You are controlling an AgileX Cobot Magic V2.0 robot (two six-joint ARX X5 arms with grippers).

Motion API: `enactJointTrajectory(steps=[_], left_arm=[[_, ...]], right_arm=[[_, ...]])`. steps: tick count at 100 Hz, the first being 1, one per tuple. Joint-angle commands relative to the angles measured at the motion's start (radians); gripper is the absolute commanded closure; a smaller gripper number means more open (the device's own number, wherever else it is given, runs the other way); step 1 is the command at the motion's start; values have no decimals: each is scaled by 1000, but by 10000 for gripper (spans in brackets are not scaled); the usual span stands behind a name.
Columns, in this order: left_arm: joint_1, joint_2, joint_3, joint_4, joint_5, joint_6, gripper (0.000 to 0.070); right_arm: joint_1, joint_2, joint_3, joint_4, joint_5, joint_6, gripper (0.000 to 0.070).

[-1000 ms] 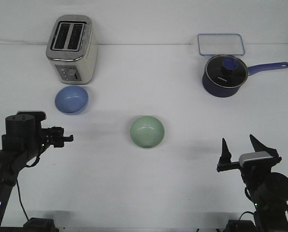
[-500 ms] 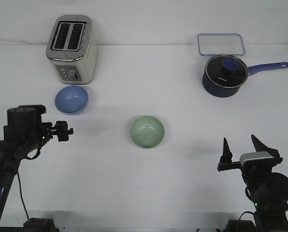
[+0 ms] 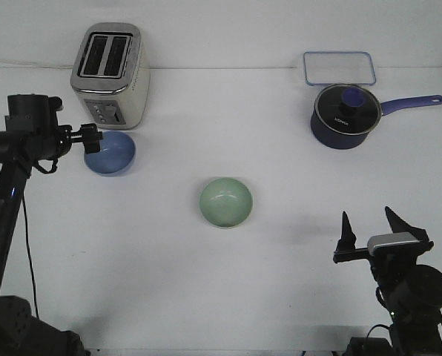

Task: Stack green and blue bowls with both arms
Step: 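Grasp the rim of the light blue bowl with the left gripper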

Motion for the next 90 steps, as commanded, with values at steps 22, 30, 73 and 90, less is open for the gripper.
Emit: enactJointTrajectory(steps=[22, 30, 73, 90], left_arm=[[51, 219, 100, -9, -3, 64, 189], [56, 262, 100, -3, -3, 68, 189], [57, 402, 100, 55, -3, 68, 193], [57, 430, 100, 54, -3, 68, 206]], right_arm=[[0, -1, 1, 11, 0, -5, 99], [0, -1, 1, 11, 0, -5, 99], [0, -1, 1, 10, 0, -5, 99], [0, -1, 1, 10, 0, -5, 99]])
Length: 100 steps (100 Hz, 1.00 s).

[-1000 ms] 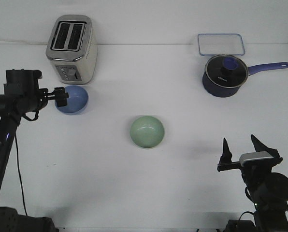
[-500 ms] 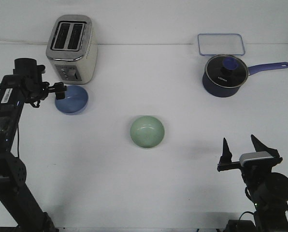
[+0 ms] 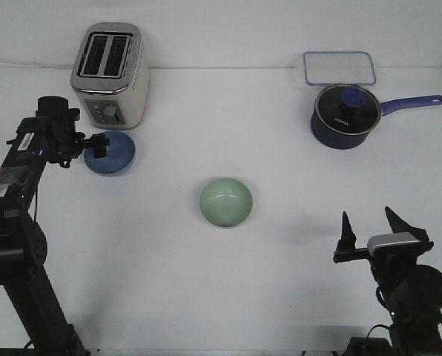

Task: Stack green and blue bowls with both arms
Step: 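Grasp the rim of the light blue bowl with the left gripper, then carry the blue bowl over the green bowl with the left gripper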

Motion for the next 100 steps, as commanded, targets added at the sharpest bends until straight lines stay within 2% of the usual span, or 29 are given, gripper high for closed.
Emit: enactJointTrajectory(steps=[1, 5, 8, 18, 23, 33, 41, 61, 79, 100], left_arm=[[2, 28, 26, 0, -3, 8, 208], [2, 32, 26, 0, -3, 8, 226], [2, 35, 26, -1, -3, 8, 266], [2, 37, 26, -1, -3, 8, 455], [2, 37, 26, -1, -3, 8, 528], [2, 37, 26, -6, -3, 8, 601], [2, 37, 26, -12, 3, 8, 700], [5, 37, 26, -13, 69, 0, 700], [24, 14, 27, -15, 220, -26, 700], [53, -89, 27, -72, 280, -39, 697]], right_arm=[[0, -1, 1, 10, 1, -5, 99], [0, -1, 1, 10, 1, -5, 99], [0, -1, 1, 10, 1, -5, 99], [0, -1, 1, 10, 1, -5, 99], [0, -1, 1, 10, 1, -5, 99], [0, -1, 1, 10, 1, -5, 99], [0, -1, 1, 10, 1, -5, 99], [0, -1, 1, 10, 1, -5, 99], [0, -1, 1, 10, 1, -5, 99], [0, -1, 1, 10, 1, -5, 99]])
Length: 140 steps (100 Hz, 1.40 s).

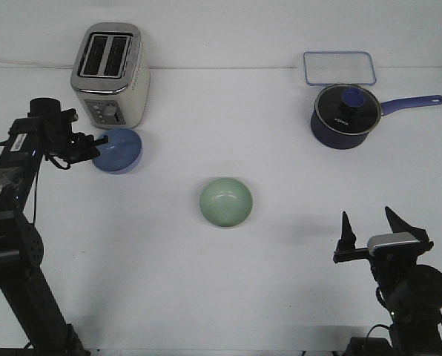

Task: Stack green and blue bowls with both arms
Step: 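Carry the blue bowl over the green bowl with the left gripper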

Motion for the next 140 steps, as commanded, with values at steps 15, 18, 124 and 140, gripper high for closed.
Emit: enactJointTrajectory(steps=[15, 18, 124, 140], left_arm=[[18, -150, 27, -67, 45, -18, 697], [18, -167, 27, -80, 45, -18, 697], [-643, -206, 27, -90, -67, -28, 696], [-682, -155, 27, -72, -67, -41, 696]], right_arm=[[0, -1, 1, 10, 1, -5, 99], [0, -1, 1, 10, 1, -5, 99], [0, -1, 1, 10, 1, -5, 99], [0, -1, 1, 10, 1, -5, 99]])
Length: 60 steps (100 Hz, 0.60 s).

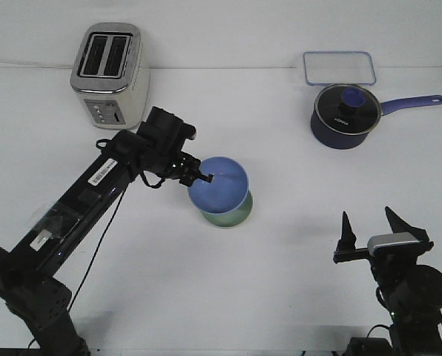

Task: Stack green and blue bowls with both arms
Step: 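Carry the blue bowl over the green bowl with the left gripper, then lower the blue bowl into the green bowl and release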

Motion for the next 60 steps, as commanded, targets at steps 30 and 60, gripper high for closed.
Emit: enactJointTrajectory(steps=[30, 60], left_arm=[[-27, 106, 23, -1, -56, -16, 696], [-27, 111, 23, 4, -55, -18, 696]], right_arm=[[0, -1, 1, 10, 1, -5, 99], [0, -1, 1, 10, 1, -5, 99]])
